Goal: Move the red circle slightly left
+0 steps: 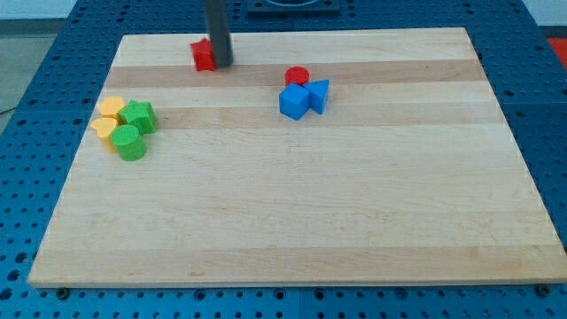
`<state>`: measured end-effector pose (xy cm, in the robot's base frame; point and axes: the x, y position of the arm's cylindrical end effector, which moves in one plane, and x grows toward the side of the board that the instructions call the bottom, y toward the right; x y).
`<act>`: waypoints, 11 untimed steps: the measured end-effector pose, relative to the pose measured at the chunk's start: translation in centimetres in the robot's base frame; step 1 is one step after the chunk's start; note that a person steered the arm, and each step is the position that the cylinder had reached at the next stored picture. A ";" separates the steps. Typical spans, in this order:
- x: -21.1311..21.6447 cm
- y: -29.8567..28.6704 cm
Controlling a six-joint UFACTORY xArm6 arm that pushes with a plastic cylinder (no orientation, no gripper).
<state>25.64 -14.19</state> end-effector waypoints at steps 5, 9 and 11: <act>-2.2 19.9; 5.7 14.1; 4.6 6.3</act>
